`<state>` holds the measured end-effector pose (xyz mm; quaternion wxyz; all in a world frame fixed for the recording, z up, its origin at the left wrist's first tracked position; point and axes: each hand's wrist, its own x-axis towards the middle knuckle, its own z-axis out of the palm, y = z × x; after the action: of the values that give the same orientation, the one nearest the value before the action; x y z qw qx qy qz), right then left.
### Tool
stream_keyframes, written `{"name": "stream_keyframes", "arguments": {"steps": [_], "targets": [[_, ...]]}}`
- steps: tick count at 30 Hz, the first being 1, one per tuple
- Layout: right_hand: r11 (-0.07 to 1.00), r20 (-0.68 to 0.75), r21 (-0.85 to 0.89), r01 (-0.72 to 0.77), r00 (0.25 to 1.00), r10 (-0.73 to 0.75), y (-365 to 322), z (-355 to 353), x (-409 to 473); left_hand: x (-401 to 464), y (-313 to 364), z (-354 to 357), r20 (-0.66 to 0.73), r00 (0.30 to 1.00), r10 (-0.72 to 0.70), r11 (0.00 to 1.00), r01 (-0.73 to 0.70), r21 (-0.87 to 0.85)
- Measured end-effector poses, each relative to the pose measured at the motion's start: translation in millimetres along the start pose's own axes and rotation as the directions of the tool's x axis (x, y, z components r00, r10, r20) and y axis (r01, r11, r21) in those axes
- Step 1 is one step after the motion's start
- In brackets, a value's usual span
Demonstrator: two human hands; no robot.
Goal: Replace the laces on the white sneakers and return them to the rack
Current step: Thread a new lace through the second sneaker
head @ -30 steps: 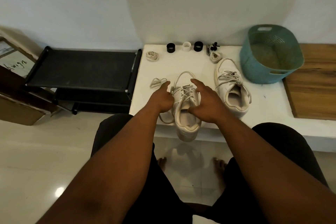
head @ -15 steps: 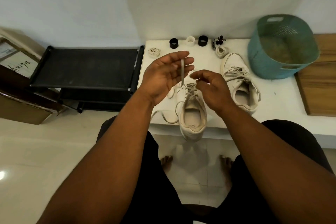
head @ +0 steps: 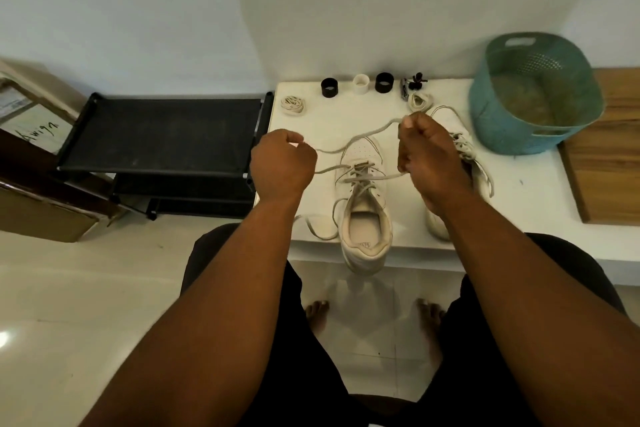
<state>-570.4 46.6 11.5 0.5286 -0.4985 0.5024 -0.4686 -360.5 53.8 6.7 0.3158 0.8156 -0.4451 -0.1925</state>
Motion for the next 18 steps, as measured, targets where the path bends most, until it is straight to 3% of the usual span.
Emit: {"name": "stream_keyframes", "arguments": {"steps": [1, 3, 5, 7, 13, 16, 18], "targets": [[0.986, 0.050, -0.148, 0.075, 0.996, -0.069, 1, 2, 0, -4, 6, 0, -0.039, 0.992, 0.123, 0.992, -0.122, 0.034], [0.896, 0.237, -0.385, 0.223, 0.962, -0.137, 2, 11, -4, -16, 21, 4, 0.014, 0.900, 0.436, 0.887, -0.428, -0.174], [0.814, 0.370, -0.500, 0.294, 0.923, -0.106, 0, 20, -11, -31, 35, 9, 0.249, 0.770, 0.587, 0.773, -0.443, -0.453], [0.774, 0.374, -0.549, 0.316, 0.921, -0.110, -2, 19, -12, -34, 38, 14, 0.410, 0.691, 0.596, 0.789, -0.409, -0.458], [0.763, 0.167, -0.615, 0.201, 0.978, -0.123, -2, -18, 10, -1, 19, 6, 0.262, 0.893, 0.366, 0.928, -0.328, -0.179], [0.763, 0.107, -0.627, 0.158, 0.987, -0.117, 0, -29, 17, 12, 4, 7, 0.091, 0.974, 0.209, 0.968, -0.192, -0.160], [0.736, 0.062, -0.661, 0.144, 0.988, -0.138, 0, -32, 20, 18, -8, 7, 0.019, 0.991, 0.129, 0.982, -0.125, -0.142]]}}
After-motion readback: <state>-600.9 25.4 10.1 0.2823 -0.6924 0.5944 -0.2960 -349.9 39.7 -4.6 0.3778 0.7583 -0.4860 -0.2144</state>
